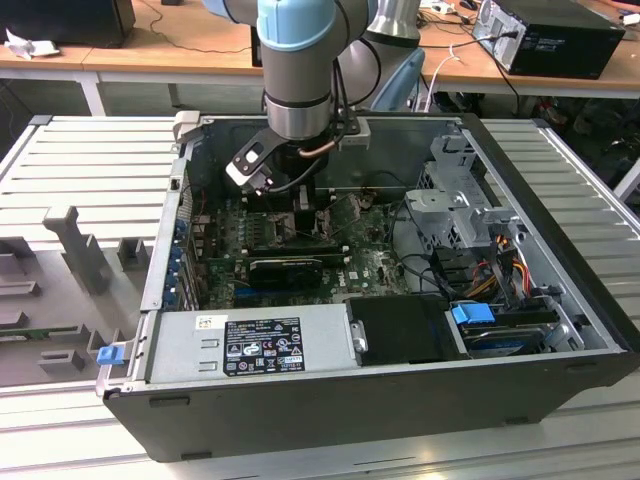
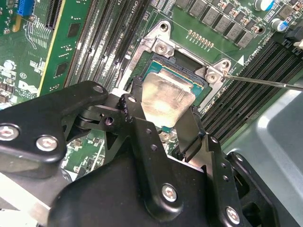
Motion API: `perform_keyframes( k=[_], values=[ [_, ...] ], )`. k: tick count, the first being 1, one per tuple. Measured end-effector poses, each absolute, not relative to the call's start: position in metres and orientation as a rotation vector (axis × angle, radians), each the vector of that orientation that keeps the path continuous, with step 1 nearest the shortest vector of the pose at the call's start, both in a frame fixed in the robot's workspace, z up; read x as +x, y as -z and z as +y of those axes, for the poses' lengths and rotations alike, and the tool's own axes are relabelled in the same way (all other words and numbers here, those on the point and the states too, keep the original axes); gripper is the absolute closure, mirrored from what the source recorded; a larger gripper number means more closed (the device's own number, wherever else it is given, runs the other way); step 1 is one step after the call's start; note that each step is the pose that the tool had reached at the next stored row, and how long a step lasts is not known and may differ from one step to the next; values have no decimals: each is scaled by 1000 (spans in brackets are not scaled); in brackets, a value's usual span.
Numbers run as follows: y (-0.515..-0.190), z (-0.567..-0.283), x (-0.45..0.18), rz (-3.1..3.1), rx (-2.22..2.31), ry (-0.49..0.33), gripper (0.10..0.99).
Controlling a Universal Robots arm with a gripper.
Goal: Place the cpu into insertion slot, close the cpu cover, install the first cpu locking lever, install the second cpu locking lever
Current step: 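Place the cpu into insertion slot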
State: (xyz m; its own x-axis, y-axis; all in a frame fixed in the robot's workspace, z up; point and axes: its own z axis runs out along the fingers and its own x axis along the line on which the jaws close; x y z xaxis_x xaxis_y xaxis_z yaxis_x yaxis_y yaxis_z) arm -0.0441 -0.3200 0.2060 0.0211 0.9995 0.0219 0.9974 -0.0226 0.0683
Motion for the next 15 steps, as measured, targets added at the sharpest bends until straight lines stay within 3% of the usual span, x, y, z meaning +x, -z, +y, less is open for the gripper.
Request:
perform_keyframes(
  k=[15],
  values=[
    [-202, -318, -44, 2171, 2219, -95, 561]
  ],
)
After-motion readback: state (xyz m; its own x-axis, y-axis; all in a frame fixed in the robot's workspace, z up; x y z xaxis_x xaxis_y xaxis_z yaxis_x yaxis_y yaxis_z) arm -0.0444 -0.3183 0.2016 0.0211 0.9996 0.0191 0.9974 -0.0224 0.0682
